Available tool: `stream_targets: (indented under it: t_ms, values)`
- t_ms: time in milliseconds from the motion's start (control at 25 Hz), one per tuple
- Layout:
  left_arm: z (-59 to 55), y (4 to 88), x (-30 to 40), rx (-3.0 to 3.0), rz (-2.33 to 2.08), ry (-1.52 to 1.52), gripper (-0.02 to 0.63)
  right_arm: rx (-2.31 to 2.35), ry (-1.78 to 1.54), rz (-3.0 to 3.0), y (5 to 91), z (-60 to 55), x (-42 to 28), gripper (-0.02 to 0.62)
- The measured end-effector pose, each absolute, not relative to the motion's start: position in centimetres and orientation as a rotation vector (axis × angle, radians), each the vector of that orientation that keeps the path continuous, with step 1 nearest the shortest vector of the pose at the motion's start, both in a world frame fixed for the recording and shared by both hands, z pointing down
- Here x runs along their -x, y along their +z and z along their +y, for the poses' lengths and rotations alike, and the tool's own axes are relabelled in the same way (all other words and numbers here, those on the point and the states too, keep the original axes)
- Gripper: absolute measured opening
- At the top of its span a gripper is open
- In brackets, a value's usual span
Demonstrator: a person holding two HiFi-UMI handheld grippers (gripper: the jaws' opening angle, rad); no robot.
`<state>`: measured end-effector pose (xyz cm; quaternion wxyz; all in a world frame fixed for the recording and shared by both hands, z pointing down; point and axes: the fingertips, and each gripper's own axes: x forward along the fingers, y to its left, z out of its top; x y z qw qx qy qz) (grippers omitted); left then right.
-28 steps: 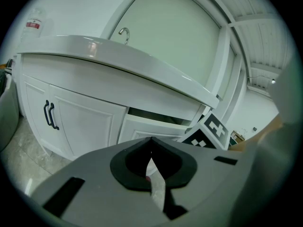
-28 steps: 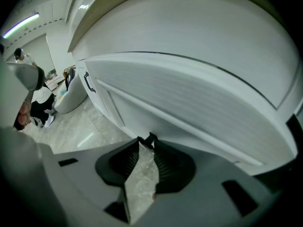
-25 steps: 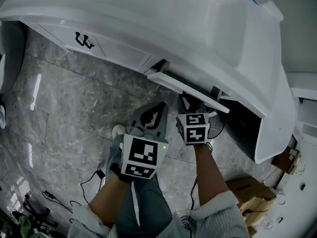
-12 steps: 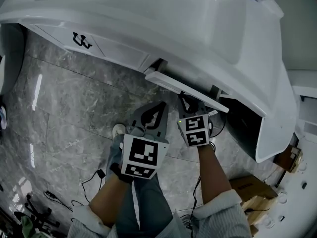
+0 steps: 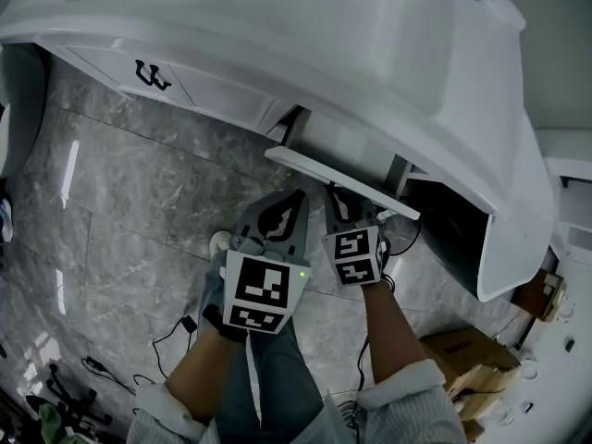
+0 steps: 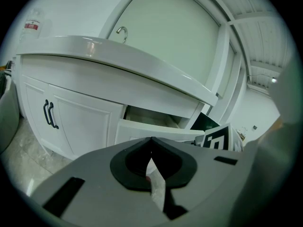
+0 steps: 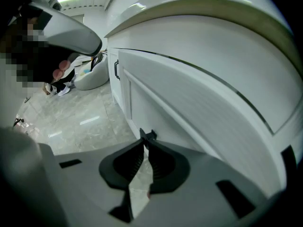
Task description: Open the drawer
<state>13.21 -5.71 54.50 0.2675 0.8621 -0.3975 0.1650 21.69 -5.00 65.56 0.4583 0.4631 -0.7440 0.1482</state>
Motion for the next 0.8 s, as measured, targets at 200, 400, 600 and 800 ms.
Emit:
stream_targets:
  t_ms: [200, 400, 600, 800]
  values:
    - [-5.3, 54.7, -13.1, -2.324, -1.071, 0.447, 0.015, -1.131, 0.349, -1.829, 65.8, -4.4, -21.3, 0.035]
    - [-5.1, 54.7, -13.3, -2.330, -1.058, 0.446, 0.015, -1.124, 0.307, -1.827, 66.0, -3.5, -20.9, 0.032]
    - [-5.2, 54.7, -13.0, -2.332, -1.060, 0.446, 0.015, -1.121, 0.286, -1.827, 66.3, -2.2, -20.5, 0.031]
    - [-5.2, 54.8, -12.8, -2.332, -1.064, 0.451, 0.015, -1.143, 0.289, -1.814, 66.8, -1.2, -20.3, 0.029]
